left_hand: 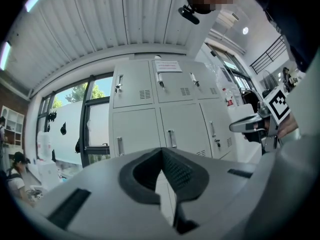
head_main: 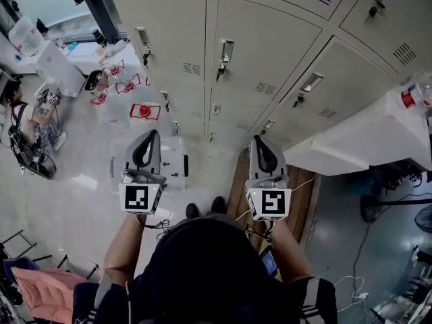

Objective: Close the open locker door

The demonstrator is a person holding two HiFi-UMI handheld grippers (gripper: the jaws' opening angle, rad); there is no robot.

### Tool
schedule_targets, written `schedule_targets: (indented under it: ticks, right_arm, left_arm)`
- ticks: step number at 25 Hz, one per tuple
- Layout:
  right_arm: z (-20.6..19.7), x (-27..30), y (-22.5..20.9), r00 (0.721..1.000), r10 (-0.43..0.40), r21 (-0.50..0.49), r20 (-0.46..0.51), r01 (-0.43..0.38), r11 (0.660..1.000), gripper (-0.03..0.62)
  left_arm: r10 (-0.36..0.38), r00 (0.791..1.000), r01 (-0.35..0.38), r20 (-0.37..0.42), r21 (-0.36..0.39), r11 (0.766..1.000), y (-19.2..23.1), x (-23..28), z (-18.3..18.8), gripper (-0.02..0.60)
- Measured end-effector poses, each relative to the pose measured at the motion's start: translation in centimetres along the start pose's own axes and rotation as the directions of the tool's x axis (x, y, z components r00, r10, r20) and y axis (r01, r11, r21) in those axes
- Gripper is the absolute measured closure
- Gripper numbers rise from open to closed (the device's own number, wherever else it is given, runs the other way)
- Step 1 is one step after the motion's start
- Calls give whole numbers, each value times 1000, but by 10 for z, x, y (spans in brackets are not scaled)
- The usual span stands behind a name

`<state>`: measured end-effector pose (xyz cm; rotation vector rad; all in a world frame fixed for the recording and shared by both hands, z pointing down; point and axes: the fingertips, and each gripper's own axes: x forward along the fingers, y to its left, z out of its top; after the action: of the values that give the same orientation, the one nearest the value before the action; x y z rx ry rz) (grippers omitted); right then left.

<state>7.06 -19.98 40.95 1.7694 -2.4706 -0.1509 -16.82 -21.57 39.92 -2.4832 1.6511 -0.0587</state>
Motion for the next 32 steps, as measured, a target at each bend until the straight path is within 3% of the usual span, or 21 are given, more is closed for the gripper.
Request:
schedule_targets:
  ticks: [10, 15, 19, 32]
  right_arm:
    - [-11, -14, -4, 999, -29, 18, -26, 30, 999, 597]
    - [-13, -16, 0, 999, -30, 8, -30, 30, 1000, 597]
    - [-15, -19, 2, 998, -45, 14, -32, 46, 999, 597]
    - [-22, -34, 28, 989, -137, -22, -53, 136, 990, 597]
  left_arm:
    - [11, 1000, -10, -11, 28, 1000, -4, -13, -8, 580]
    - [29, 999, -29, -17, -6, 1000, -5, -15, -7, 580]
    - [8, 1000, -7, -10, 16, 1000, -6, -17, -8, 579]
    - [-94, 995, 94, 23, -25, 995, -9, -27, -12, 580]
